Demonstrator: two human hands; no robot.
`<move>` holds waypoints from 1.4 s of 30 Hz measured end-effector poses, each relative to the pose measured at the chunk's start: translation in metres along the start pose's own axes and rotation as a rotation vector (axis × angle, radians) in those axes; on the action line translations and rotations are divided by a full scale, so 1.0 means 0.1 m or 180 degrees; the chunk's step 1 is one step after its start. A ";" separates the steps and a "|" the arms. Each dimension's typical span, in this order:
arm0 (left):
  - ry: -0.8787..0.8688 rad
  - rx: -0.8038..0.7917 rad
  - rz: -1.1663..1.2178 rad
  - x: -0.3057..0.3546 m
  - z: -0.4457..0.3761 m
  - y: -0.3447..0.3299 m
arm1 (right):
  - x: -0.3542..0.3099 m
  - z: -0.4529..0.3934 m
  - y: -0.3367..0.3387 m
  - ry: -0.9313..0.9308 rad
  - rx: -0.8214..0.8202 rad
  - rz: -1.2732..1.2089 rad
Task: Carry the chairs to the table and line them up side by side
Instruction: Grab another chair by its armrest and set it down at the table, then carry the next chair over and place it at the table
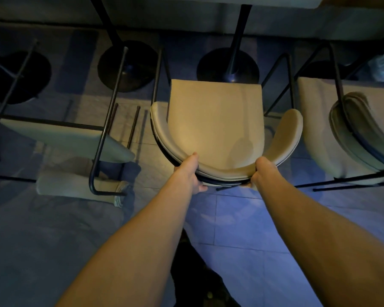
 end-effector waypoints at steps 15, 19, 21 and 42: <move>0.0733 -0.0599 -0.0417 0.40 0.20 0.54 | -0.12 1.38 -0.09 0.0331 0.0297 0.0441; 0.0054 -0.0446 -0.0181 0.89 0.43 0.89 | 0.02 2.02 -0.58 0.0649 0.0605 0.0738; -0.0192 -0.0490 -0.0191 1.11 0.56 1.08 | 0.03 2.35 -0.99 0.0783 0.0676 0.1080; -0.0121 0.0378 0.0754 1.41 -0.34 5.97 | 3.48 2.77 -5.08 0.0139 -0.1472 0.1505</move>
Point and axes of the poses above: each hand's wrist, its own z-axis away from the middle knuckle, its own y-axis out of the back of the hand, x = y × z, the point moved 10 cm from there along -z, towards the middle knuckle, and after that the axes turned 9 degrees about -x, right-handed, at the moved point
